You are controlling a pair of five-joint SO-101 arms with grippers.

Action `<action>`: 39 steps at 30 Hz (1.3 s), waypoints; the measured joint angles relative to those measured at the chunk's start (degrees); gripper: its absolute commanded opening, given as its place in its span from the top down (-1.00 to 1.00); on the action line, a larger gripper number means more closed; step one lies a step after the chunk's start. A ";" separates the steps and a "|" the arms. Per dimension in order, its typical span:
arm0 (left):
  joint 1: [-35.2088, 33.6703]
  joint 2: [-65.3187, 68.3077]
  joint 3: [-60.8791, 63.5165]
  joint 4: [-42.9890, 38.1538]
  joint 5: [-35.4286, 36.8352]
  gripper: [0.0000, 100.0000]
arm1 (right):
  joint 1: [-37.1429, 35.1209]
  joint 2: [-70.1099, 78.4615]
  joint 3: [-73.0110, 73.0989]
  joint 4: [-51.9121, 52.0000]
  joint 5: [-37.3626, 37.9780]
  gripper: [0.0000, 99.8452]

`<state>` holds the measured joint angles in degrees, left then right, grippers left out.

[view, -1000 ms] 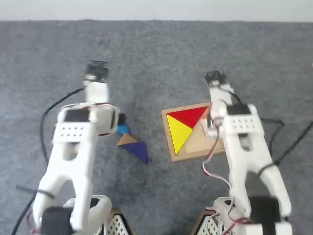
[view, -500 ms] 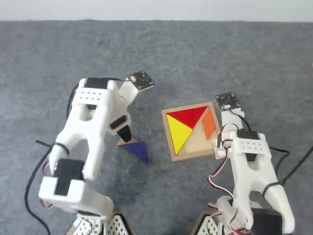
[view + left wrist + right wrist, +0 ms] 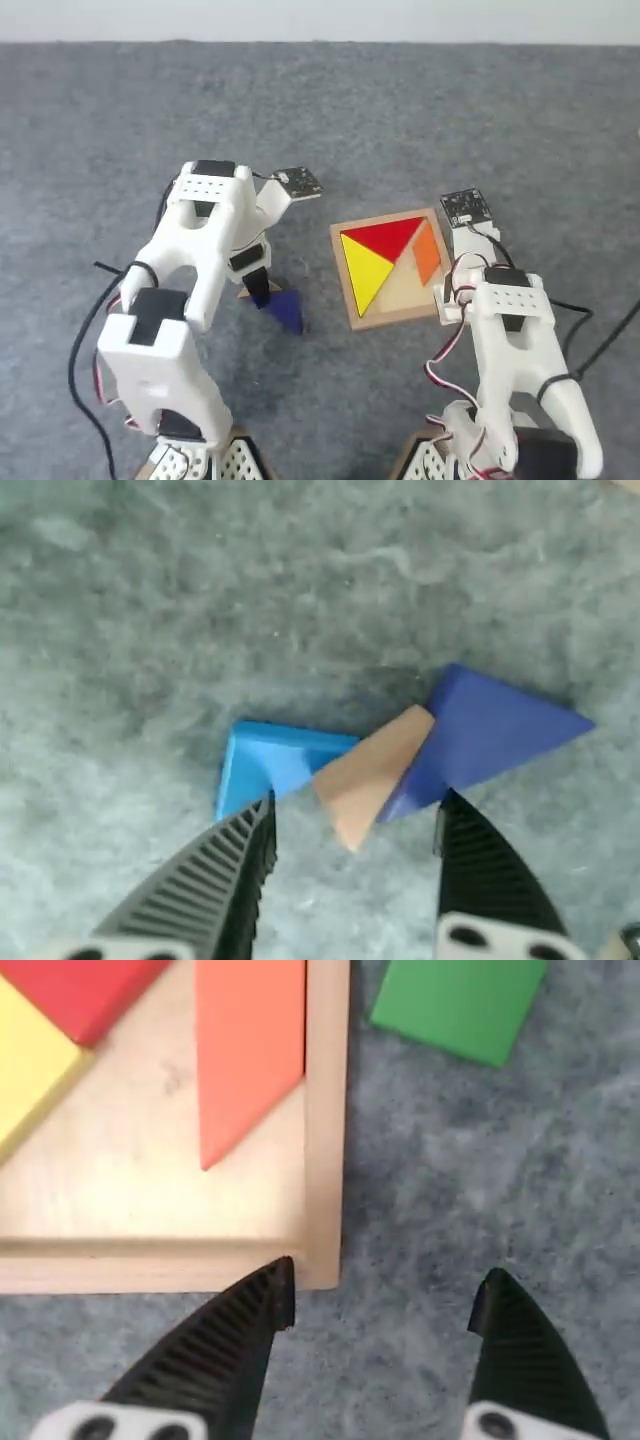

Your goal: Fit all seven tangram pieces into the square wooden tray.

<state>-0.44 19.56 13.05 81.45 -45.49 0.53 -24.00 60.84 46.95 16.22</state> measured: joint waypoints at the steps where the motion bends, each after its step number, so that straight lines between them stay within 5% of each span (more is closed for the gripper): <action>1: 0.00 0.44 -0.26 -0.70 0.00 0.50 | 0.00 0.00 0.00 0.00 0.00 0.43; 17: 4.57 4.92 -1.41 -3.08 0.26 0.93 | 0.00 0.00 0.00 -1.14 0.00 0.43; 21: 4.92 4.22 -1.32 -3.08 0.62 0.90 | 0.00 0.00 0.00 -1.23 0.00 0.43; 27: 4.75 1.23 -2.02 -3.34 7.74 0.50 | 0.00 0.00 0.00 -1.23 0.00 0.43; 39: 4.04 0.26 -2.81 -3.34 9.49 0.52 | 0.00 -0.18 0.44 -1.41 0.00 0.43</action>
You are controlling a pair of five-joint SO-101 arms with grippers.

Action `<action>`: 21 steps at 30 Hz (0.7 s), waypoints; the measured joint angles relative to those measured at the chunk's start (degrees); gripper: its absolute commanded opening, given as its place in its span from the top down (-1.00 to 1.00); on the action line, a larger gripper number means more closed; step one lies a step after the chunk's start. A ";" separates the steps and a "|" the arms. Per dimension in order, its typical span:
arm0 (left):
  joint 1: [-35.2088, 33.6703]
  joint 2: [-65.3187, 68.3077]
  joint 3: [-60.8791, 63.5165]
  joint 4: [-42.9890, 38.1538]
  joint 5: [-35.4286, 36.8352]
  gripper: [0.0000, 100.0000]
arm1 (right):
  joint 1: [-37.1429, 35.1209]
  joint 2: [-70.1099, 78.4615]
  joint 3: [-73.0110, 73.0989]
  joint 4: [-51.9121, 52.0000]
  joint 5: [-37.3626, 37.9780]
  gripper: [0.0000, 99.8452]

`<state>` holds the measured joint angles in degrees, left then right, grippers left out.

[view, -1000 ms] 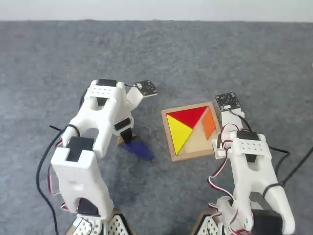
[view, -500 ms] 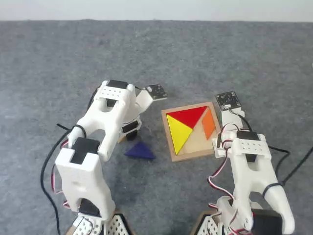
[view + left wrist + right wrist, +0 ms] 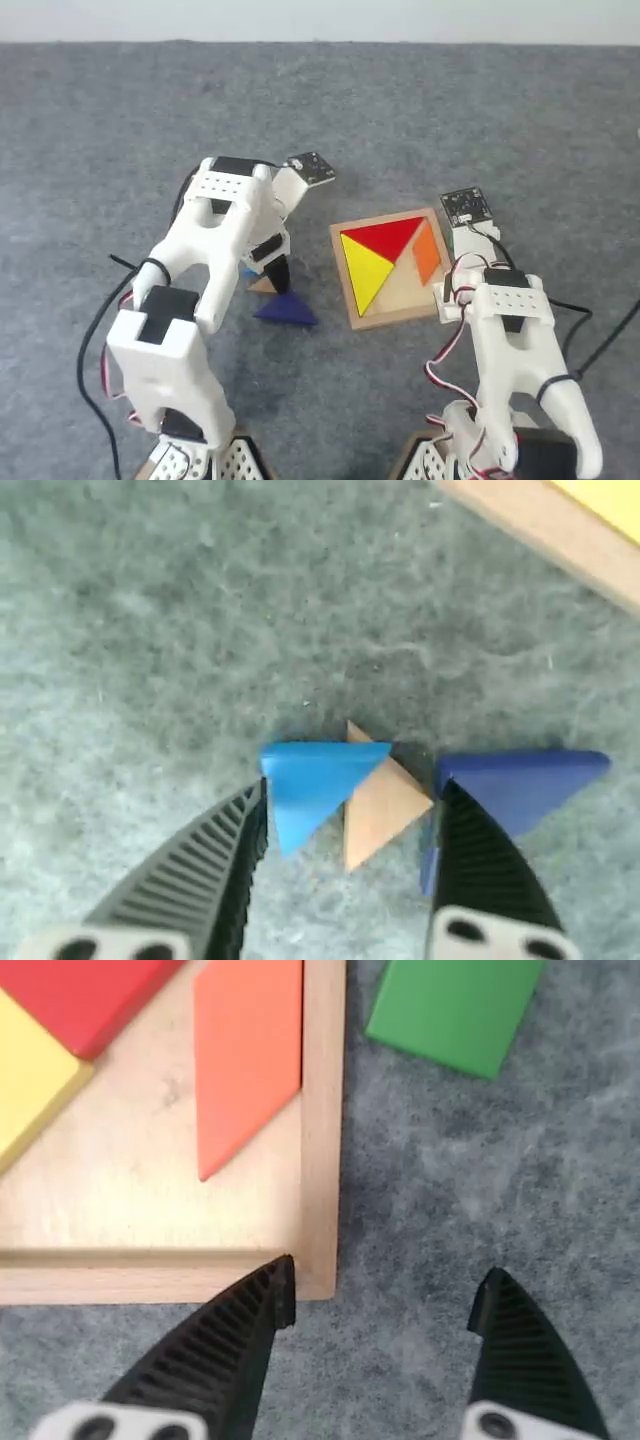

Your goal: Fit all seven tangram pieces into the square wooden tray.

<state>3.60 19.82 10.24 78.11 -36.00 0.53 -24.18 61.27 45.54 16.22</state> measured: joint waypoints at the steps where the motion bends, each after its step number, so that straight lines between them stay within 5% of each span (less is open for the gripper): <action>1: 0.00 0.00 -0.70 0.00 0.62 0.52 | 0.00 0.00 0.00 -0.09 0.00 0.43; 21: 4.31 -1.05 2.55 6.86 2.90 0.53 | 0.00 0.00 0.09 -0.70 0.00 0.43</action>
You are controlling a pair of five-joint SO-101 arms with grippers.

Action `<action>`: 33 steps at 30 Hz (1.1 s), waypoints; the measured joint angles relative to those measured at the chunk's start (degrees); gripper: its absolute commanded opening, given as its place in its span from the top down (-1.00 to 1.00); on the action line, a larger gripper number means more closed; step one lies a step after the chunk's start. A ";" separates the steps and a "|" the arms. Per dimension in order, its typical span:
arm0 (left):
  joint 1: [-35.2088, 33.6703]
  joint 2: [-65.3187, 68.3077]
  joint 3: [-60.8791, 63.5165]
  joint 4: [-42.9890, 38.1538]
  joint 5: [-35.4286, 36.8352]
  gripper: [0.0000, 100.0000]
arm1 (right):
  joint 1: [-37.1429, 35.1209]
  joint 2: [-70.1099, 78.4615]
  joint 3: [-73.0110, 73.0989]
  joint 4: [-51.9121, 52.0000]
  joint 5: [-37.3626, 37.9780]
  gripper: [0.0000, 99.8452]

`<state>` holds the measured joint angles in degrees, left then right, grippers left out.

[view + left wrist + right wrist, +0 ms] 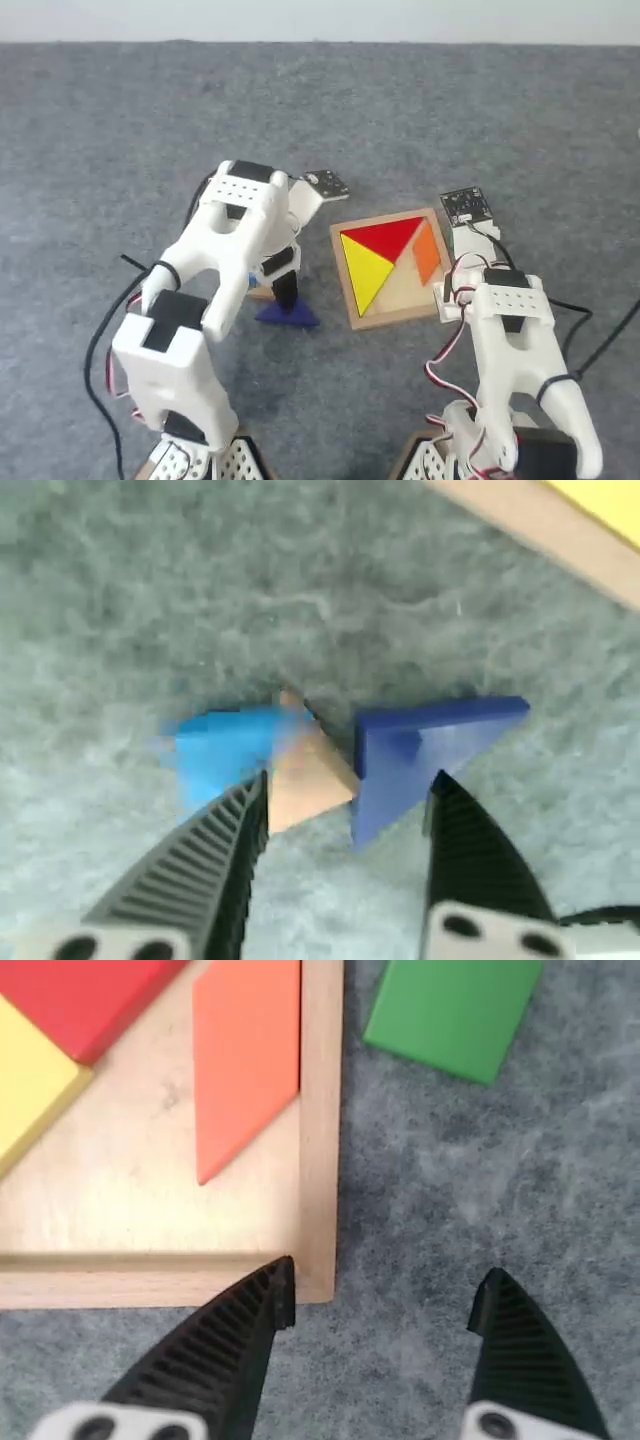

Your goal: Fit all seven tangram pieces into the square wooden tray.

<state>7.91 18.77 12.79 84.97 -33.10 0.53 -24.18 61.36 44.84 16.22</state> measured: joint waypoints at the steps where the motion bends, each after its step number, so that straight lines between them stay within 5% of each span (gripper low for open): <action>1: 0.00 0.09 0.53 0.00 0.00 0.53 | 0.00 0.00 0.00 0.00 0.00 0.43; 16: -0.88 -2.11 7.03 -8.00 1.14 0.54 | 0.00 0.00 0.00 0.00 0.00 0.43; 23: -0.88 -2.37 6.15 -10.11 2.99 0.89 | 0.00 0.00 0.00 0.00 0.00 0.43; 33: -5.27 -1.49 8.00 -11.08 -0.53 0.98 | 0.00 0.00 0.00 0.00 0.00 0.43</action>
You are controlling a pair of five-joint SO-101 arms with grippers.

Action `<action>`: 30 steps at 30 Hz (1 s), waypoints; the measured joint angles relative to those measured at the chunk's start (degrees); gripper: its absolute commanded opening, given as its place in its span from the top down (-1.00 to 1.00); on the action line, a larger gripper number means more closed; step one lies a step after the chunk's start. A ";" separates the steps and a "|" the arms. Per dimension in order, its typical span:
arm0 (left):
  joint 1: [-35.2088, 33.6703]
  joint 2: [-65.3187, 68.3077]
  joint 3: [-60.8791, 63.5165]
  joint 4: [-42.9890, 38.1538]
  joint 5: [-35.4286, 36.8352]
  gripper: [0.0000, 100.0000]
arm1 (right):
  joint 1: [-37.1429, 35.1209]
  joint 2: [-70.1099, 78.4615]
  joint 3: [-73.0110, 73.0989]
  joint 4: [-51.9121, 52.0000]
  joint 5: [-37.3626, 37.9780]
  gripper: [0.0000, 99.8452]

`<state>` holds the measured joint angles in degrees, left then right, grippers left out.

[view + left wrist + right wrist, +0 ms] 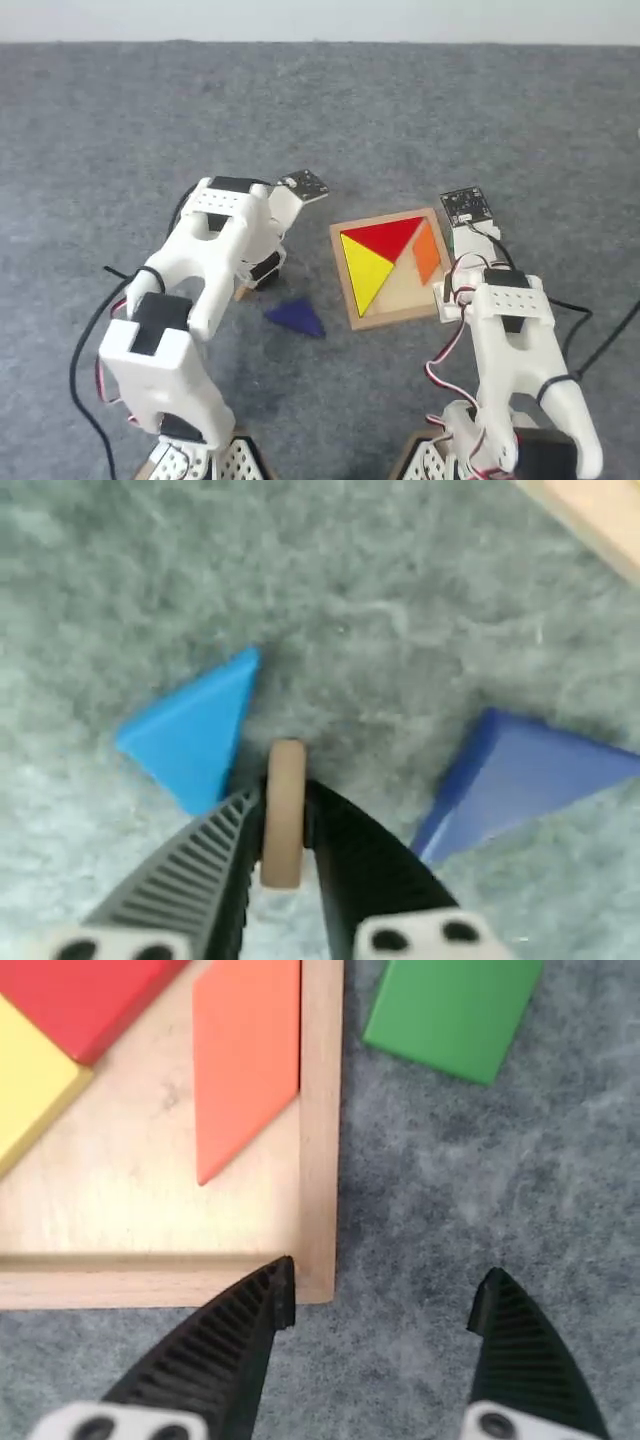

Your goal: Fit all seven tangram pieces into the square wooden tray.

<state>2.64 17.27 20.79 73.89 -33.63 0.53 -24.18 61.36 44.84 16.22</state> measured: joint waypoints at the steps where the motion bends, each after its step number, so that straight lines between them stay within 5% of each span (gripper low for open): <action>1: 0.00 0.00 0.26 0.00 -0.26 0.98 | 0.00 0.00 0.00 0.00 0.00 0.43; 10: 1.85 0.09 -8.62 8.53 3.69 0.98 | 0.00 0.00 0.00 0.00 0.00 0.43; 18: 15.74 -4.84 -21.80 16.79 15.65 0.98 | 5.89 -0.44 0.09 -0.18 -1.49 0.43; 24: 27.78 -19.78 -18.55 10.20 26.81 0.98 | 10.99 -8.44 1.67 -0.35 -5.36 0.43; 30: 29.27 -23.82 -7.65 -4.84 34.20 0.98 | 11.34 -20.13 8.88 -2.73 -6.68 0.43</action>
<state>31.91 -6.55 13.14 69.05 0.57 11.87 -44.31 70.24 42.11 9.54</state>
